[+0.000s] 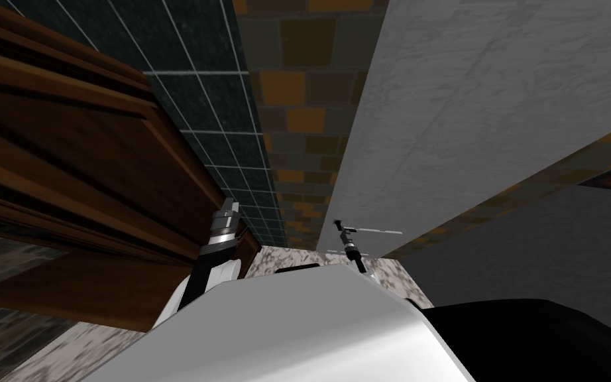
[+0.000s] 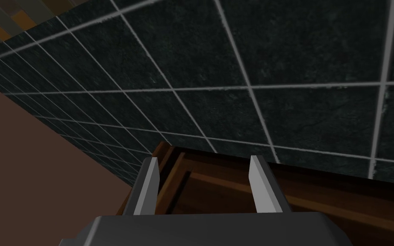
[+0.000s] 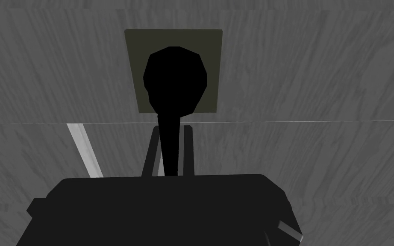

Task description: Pull the door open

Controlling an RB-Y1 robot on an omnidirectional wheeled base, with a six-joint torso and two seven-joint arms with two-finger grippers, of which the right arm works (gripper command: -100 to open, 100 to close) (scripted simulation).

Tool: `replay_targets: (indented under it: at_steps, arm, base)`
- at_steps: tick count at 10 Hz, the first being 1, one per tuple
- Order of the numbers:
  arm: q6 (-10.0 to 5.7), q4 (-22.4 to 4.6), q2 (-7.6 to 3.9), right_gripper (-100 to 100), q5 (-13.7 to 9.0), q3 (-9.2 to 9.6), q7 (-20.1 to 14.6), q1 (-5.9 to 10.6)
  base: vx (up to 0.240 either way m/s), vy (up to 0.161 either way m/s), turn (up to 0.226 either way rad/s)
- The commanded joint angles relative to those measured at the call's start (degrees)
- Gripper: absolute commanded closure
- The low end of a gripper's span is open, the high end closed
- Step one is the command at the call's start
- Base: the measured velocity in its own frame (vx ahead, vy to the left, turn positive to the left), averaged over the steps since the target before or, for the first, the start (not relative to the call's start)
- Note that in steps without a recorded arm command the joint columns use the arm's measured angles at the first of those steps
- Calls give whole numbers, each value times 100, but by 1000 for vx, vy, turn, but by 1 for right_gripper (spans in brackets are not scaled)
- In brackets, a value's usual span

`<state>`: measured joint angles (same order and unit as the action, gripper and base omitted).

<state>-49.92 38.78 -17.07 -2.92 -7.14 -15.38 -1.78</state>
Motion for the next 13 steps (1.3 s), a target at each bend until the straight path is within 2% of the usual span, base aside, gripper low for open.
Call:
replay_targets:
  at_steps: [1,4,6,13]
  arm:
    - [-7,6,-1,100,-1,0,-1,4]
    - [-7,6,-1,100,-1,0,-1,4]
    - [-119,0,-81,100,41,73,-111,-88]
    - [-638,-3,-420,100,219,382,-581,-473]
  base:
    - [-7,3,2]
    - [0,0,0]
    - [-116,-29,110]
    - [-205,-48,124]
